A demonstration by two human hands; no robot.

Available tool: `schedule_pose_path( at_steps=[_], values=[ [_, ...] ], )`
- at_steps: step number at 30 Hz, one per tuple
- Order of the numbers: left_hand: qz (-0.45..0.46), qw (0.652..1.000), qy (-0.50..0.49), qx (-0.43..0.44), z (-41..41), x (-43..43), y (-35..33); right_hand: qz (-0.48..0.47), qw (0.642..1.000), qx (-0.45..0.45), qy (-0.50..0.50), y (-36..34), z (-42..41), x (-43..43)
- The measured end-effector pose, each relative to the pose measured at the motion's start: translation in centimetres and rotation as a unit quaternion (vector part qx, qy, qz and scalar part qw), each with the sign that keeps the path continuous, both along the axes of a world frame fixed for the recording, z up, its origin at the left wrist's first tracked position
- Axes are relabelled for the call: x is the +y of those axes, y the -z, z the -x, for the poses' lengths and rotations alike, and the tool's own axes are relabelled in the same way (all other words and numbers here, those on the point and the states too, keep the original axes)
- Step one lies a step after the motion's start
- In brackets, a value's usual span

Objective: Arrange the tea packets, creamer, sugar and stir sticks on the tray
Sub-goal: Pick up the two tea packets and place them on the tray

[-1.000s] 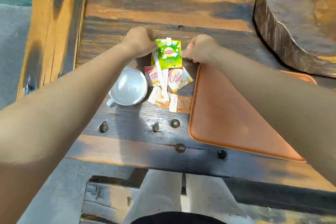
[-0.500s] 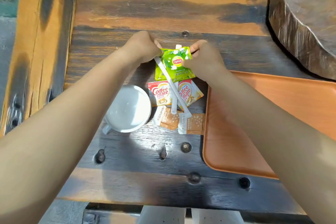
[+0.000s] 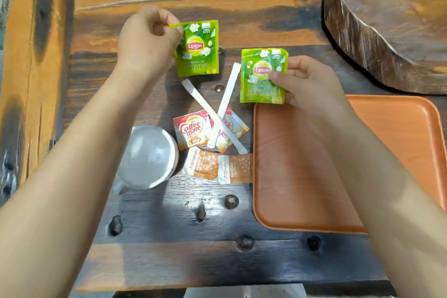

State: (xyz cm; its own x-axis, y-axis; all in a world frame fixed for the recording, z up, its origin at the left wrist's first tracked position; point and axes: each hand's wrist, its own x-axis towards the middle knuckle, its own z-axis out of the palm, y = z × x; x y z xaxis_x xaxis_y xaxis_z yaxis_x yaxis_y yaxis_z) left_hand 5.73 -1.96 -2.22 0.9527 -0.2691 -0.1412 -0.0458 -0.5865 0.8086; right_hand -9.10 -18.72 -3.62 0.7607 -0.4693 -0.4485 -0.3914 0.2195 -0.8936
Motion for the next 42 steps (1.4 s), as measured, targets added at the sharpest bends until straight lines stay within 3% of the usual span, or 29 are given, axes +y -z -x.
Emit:
schedule_pose_path(
  at_steps=[5, 10, 13, 19, 22, 26, 30, 42],
  values=[
    [0.073, 0.996, -0.019, -0.050, 3.2, -2.1, -1.6, 0.002, 0.997, 0.008, 0.080, 0.6, 4.5, -2.7],
    [0.080, 0.994, -0.014, 0.079, 9.4, -4.8, 0.7, 0.014, 0.993, 0.051, 0.103, 1.4, 8.7, -4.1],
    [0.020, 0.993, 0.004, 0.116, 12.7, -6.3, 2.6, 0.038, 0.993, 0.072, 0.082, 2.1, 9.8, -4.3],
    [-0.069, 0.997, 0.041, 0.003, 15.6, -8.2, 3.5, 0.267, 0.957, 0.109, 0.030, 3.2, 9.4, -5.4],
    [-0.145, 0.982, 0.089, -0.088, 17.1, -7.8, 3.7, 0.382, 0.915, 0.131, -0.008, 3.6, 9.9, -5.6],
    [-0.163, 0.965, 0.164, -0.122, 19.1, -7.5, 4.8, 0.501, 0.852, 0.117, -0.097, 4.1, 11.1, -5.3],
    [-0.165, 0.955, 0.202, -0.139, 19.6, -7.6, 6.7, 0.520, 0.820, 0.093, -0.219, 4.9, 12.1, -4.9],
    [-0.161, 0.962, 0.179, -0.127, 19.6, -8.3, 7.0, 0.517, 0.826, 0.058, -0.216, 5.5, 12.1, -4.9]
  ],
)
